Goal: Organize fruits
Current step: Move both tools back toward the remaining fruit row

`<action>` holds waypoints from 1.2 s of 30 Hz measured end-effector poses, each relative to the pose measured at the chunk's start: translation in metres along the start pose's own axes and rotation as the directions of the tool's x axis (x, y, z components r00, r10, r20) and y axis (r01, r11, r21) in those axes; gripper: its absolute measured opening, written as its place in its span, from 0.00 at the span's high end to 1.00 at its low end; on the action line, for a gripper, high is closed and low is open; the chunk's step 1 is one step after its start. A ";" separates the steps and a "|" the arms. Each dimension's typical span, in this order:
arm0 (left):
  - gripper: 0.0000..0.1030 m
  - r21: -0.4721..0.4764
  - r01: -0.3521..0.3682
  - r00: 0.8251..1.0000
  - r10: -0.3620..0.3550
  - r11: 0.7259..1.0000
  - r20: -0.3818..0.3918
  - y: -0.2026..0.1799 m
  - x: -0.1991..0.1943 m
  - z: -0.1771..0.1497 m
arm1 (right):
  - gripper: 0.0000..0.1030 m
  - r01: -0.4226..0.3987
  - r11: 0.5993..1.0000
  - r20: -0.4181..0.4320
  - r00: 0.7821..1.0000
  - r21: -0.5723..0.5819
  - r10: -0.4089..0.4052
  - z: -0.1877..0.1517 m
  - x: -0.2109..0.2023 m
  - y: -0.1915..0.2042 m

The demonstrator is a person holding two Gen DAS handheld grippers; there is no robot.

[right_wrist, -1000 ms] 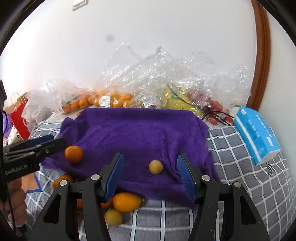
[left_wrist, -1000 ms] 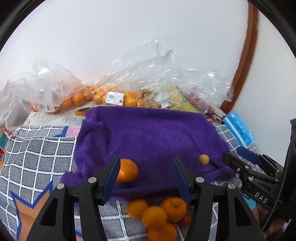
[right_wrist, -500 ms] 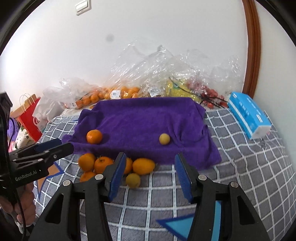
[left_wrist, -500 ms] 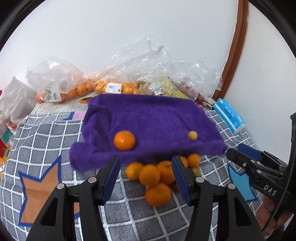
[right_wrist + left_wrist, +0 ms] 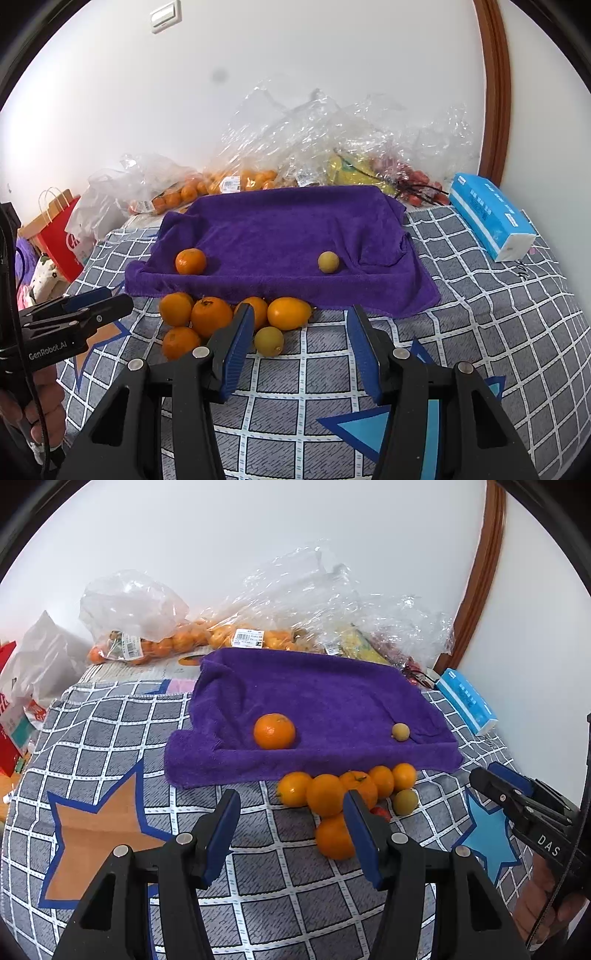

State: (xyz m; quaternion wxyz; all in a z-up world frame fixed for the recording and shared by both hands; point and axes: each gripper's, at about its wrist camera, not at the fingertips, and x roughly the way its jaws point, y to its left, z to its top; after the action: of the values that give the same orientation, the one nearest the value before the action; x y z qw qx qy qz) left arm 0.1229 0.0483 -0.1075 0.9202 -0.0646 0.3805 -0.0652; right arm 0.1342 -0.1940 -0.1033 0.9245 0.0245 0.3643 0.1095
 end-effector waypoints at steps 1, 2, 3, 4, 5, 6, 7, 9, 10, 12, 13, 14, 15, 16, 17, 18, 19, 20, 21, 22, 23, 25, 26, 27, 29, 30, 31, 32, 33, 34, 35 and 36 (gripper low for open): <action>0.46 -0.006 -0.002 1.000 0.002 1.000 -0.001 0.002 0.000 -0.001 | 0.49 0.000 1.000 -0.005 1.000 -0.006 0.000 -0.001 0.001 0.001; 0.46 -0.011 -0.002 1.000 0.002 1.000 -0.003 0.004 0.000 -0.001 | 0.49 0.000 1.000 -0.009 1.000 -0.010 0.000 -0.001 0.003 0.002; 0.46 -0.019 -0.003 1.000 0.003 1.000 -0.007 0.007 0.000 -0.002 | 0.49 -0.002 1.000 -0.013 1.000 -0.015 0.002 -0.002 0.004 0.003; 0.45 -0.026 -0.003 1.000 0.002 1.000 -0.010 0.009 0.001 -0.002 | 0.49 -0.003 1.000 -0.016 1.000 -0.018 0.003 -0.002 0.006 0.003; 0.45 -0.033 -0.001 1.000 0.001 0.999 -0.015 0.011 0.001 -0.002 | 0.49 -0.002 1.000 -0.023 1.000 -0.023 0.002 -0.003 0.008 0.004; 0.45 -0.037 0.000 1.000 -0.001 0.999 -0.023 0.014 0.002 -0.001 | 0.49 -0.002 1.000 -0.027 1.000 -0.027 0.001 -0.004 0.009 0.006; 0.45 -0.038 0.001 1.000 -0.002 0.999 -0.026 0.017 0.003 0.000 | 0.49 -0.002 0.999 -0.030 1.000 -0.034 0.001 -0.004 0.011 0.007; 0.45 -0.038 -0.006 1.000 0.006 0.999 -0.021 0.021 0.003 0.002 | 0.49 0.006 0.999 -0.030 1.000 -0.046 -0.007 -0.005 0.014 0.008; 0.45 -0.039 -0.010 1.000 0.009 0.999 -0.018 0.023 0.004 0.003 | 0.49 0.009 0.999 -0.030 0.999 -0.049 -0.011 -0.006 0.015 0.009; 0.45 -0.045 -0.007 1.000 0.006 0.999 -0.018 0.026 0.008 0.005 | 0.51 0.009 0.999 -0.039 0.999 -0.049 -0.010 -0.008 0.021 0.009; 0.45 -0.050 -0.006 1.000 0.005 0.999 -0.021 0.029 0.011 0.006 | 0.53 0.008 0.999 -0.046 0.999 -0.047 -0.010 -0.008 0.024 0.009; 0.45 -0.053 -0.004 1.000 0.003 0.999 -0.023 0.031 0.013 0.006 | 0.55 0.009 0.999 -0.053 0.999 -0.046 -0.011 -0.008 0.028 0.009; 0.45 -0.057 -0.002 1.000 0.000 0.998 -0.025 0.033 0.016 0.005 | 0.58 0.009 0.999 -0.062 0.998 -0.046 -0.012 -0.009 0.032 0.008; 0.45 -0.062 0.000 1.000 -0.002 0.998 -0.027 0.035 0.019 0.005 | 0.60 0.009 0.999 -0.068 0.998 -0.047 -0.012 -0.010 0.035 0.007; 0.45 -0.067 0.000 1.000 -0.002 0.998 -0.029 0.036 0.021 0.004 | 0.61 0.009 0.999 -0.075 0.997 -0.048 -0.012 -0.009 0.039 0.006; 0.45 -0.074 -0.001 1.000 -0.001 0.997 -0.030 0.038 0.024 0.003 | 0.63 0.009 0.999 -0.083 0.996 -0.048 -0.013 -0.009 0.044 0.006; 0.45 -0.083 -0.003 1.000 0.000 0.997 -0.031 0.040 0.026 0.003 | 0.63 0.007 0.999 -0.089 0.996 -0.048 -0.012 -0.009 0.046 0.006; 0.45 -0.091 -0.002 0.999 -0.001 0.996 -0.033 0.042 0.028 0.003 | 0.63 0.001 0.999 -0.096 0.995 -0.045 -0.005 -0.009 0.049 0.005; 0.45 -0.098 0.002 0.999 -0.005 0.995 -0.037 0.044 0.031 0.002 | 0.63 -0.011 0.999 -0.105 0.994 -0.041 0.006 -0.009 0.053 0.005; 0.45 -0.103 0.005 0.999 -0.009 0.995 -0.039 0.046 0.033 0.002 | 0.63 -0.021 0.999 -0.110 0.994 -0.038 0.017 -0.010 0.054 0.005; 0.45 -0.108 0.007 0.999 -0.011 0.994 -0.039 0.048 0.036 0.002 | 0.63 -0.034 0.999 -0.116 0.993 -0.034 0.030 -0.010 0.057 0.004; 0.45 -0.120 0.015 0.999 -0.019 0.993 -0.038 0.052 0.040 0.001 | 0.63 -0.058 0.998 -0.130 0.990 -0.032 0.053 -0.012 0.061 0.006; 0.45 -0.126 0.020 0.999 -0.025 0.992 -0.038 0.053 0.041 0.000 | 0.63 -0.064 0.997 -0.139 0.989 -0.038 0.058 -0.013 0.064 0.008; 0.45 -0.135 0.026 0.999 -0.032 0.991 -0.040 0.055 0.043 -0.001 | 0.63 -0.062 0.997 -0.144 0.988 -0.046 0.055 -0.014 0.066 0.009; 0.45 -0.155 0.035 0.998 -0.043 0.987 -0.053 0.058 0.047 -0.002 | 0.63 -0.054 0.997 -0.153 0.987 -0.061 0.044 -0.015 0.073 0.011; 0.45 -0.158 0.040 0.997 -0.049 0.987 -0.056 0.058 0.048 -0.002 | 0.63 -0.071 0.996 -0.152 0.986 -0.059 0.061 -0.016 0.074 0.012; 0.45 -0.159 0.045 0.997 -0.054 0.986 -0.055 0.059 0.047 -0.002 | 0.63 -0.077 0.995 -0.154 0.986 -0.058 0.068 -0.017 0.075 0.012; 0.45 -0.159 0.048 0.997 -0.056 0.986 -0.050 0.059 0.047 -0.002 | 0.63 -0.084 0.995 -0.156 0.985 -0.057 0.075 -0.017 0.077 0.013; 0.45 -0.158 0.048 0.997 -0.055 0.986 -0.045 0.058 0.046 -0.003 | 0.63 -0.092 0.994 -0.158 0.984 -0.059 0.082 -0.018 0.079 0.015; 0.45 -0.156 0.046 0.998 -0.053 0.987 -0.044 0.058 0.046 -0.003 | 0.63 -0.102 0.993 -0.165 0.982 -0.064 0.091 -0.019 0.081 0.018; 0.45 -0.154 0.045 0.998 -0.053 0.987 -0.047 0.058 0.047 -0.003 | 0.63 -0.109 0.991 -0.170 0.981 -0.071 0.096 -0.021 0.083 0.020; 0.45 -0.152 0.047 0.997 -0.056 0.987 -0.050 0.057 0.048 -0.003 | 0.65 -0.113 0.990 -0.171 0.980 -0.081 0.098 -0.023 0.084 0.023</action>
State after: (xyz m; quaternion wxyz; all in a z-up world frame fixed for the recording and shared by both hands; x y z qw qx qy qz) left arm 0.1582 0.0958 -0.1528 0.9001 -0.1420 0.4073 -0.0617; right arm 0.1741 -0.1540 -0.1729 0.8838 -0.0071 0.4333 0.1762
